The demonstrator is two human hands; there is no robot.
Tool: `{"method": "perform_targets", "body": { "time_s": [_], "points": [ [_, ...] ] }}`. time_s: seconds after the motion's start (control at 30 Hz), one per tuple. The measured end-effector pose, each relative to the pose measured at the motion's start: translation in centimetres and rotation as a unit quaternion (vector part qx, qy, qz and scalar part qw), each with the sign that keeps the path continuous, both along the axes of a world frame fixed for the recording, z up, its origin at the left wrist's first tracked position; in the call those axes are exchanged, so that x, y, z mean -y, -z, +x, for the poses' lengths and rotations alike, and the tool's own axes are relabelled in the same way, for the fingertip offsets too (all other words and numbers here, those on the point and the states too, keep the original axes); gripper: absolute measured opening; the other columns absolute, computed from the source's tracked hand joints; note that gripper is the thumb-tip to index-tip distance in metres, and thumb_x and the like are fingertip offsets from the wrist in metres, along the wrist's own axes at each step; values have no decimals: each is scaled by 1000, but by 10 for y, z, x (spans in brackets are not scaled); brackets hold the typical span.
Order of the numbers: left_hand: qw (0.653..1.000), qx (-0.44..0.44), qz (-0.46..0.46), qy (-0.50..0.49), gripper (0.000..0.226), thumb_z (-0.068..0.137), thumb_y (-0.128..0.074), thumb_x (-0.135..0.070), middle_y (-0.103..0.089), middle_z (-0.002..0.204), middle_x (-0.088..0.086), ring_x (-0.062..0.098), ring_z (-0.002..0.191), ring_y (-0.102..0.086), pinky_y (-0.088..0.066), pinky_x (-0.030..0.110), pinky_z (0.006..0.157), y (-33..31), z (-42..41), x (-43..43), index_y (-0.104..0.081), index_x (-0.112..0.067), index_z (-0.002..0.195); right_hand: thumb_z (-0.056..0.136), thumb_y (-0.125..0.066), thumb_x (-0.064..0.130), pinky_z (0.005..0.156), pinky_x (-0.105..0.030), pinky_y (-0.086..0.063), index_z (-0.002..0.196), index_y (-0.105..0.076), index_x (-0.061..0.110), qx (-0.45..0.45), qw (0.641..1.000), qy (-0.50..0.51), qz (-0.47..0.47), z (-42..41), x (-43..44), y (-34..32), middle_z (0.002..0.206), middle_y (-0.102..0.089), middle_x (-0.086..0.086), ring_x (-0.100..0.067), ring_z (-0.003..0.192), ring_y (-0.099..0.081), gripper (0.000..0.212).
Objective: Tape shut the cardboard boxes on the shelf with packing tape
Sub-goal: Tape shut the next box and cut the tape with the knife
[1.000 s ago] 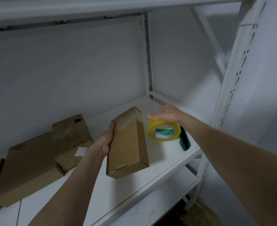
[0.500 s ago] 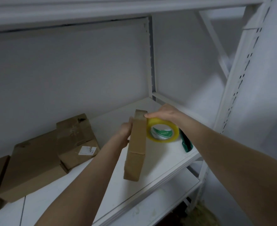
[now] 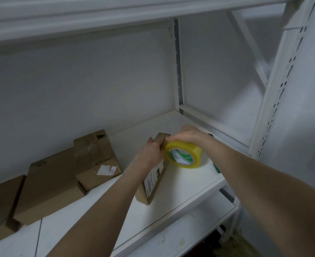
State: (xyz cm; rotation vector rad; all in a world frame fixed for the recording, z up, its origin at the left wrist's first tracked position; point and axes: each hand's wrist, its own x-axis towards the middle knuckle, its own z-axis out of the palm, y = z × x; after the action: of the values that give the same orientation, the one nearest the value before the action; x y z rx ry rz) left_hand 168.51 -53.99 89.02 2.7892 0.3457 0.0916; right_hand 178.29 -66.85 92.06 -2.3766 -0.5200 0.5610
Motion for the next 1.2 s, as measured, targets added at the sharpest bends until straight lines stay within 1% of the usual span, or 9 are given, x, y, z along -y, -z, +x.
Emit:
{"method": "perform_targets", "body": {
  "time_s": [0.13,0.3,0.47,0.6,0.7,0.8,0.97,1.1,1.2],
  "points": [
    [997,-77,-16,5,59,82,-50,-42,-60,99,13,34,93,-62,-51,42,84,-4,2,-11,-31,-35,137,75,-73,60,78,-32,-53,112,-59,16,-98,992,-12,82,2,15,7,104,-66,-7,-23,90,-65,59],
    [989,-16,-143,-39,75,75,-64,-36,-56,133,11,29,122,-53,-42,35,100,-11,-1,-19,-37,-27,145,77,-73,54,83,-33,-55,116,-62,15,-105,983,-9,151,6,28,17,111,-68,-9,-24,96,-66,57],
    [886,112,-432,-127,69,82,-63,0,-65,117,12,22,81,-68,-57,31,72,-12,-4,-24,-43,-24,143,84,-69,48,66,-22,-49,90,-63,19,-22,976,-34,212,3,19,-26,89,-67,0,-14,79,-64,30],
    [835,141,-509,-157,64,85,-62,0,-68,96,10,20,71,-67,-58,26,62,-13,-13,-26,-42,-22,143,82,-68,55,53,-17,-42,70,-54,25,65,987,-50,135,8,17,-33,71,-57,7,-11,67,-56,36],
    [831,119,-519,-158,65,84,-64,-1,-70,87,6,19,70,-68,-58,29,66,-12,-22,-31,-42,-20,143,77,-68,64,58,-26,-39,66,-52,25,73,995,-51,39,12,28,-20,71,-54,6,-14,69,-54,44],
    [802,117,-563,-162,66,84,-65,0,-73,76,3,18,65,-70,-58,28,59,-3,-29,-28,-42,-18,143,79,-62,67,73,-29,-41,70,-56,32,15,997,-62,35,12,36,-14,76,-55,7,-15,77,-56,37],
    [758,119,-621,-158,72,79,-69,1,-74,88,11,24,72,-71,-60,34,63,8,-30,-34,-41,-19,143,82,-62,64,68,-29,-47,86,-68,16,5,997,-16,71,14,45,-19,86,-68,-5,-20,79,-64,49],
    [737,112,-651,-144,71,79,-68,2,-71,101,17,29,81,-70,-59,42,74,15,-30,-31,-44,-20,142,76,-63,70,65,-29,-44,72,-60,20,39,999,-26,13,17,44,-21,80,-62,-2,-18,76,-60,50],
    [717,111,-675,-132,67,79,-67,1,-71,102,17,27,77,-70,-60,39,64,12,-34,-41,-48,-24,139,77,-59,74,66,-29,-40,69,-53,25,87,991,-48,-89,15,48,-19,77,-55,4,-16,77,-55,50]
  ]
}}
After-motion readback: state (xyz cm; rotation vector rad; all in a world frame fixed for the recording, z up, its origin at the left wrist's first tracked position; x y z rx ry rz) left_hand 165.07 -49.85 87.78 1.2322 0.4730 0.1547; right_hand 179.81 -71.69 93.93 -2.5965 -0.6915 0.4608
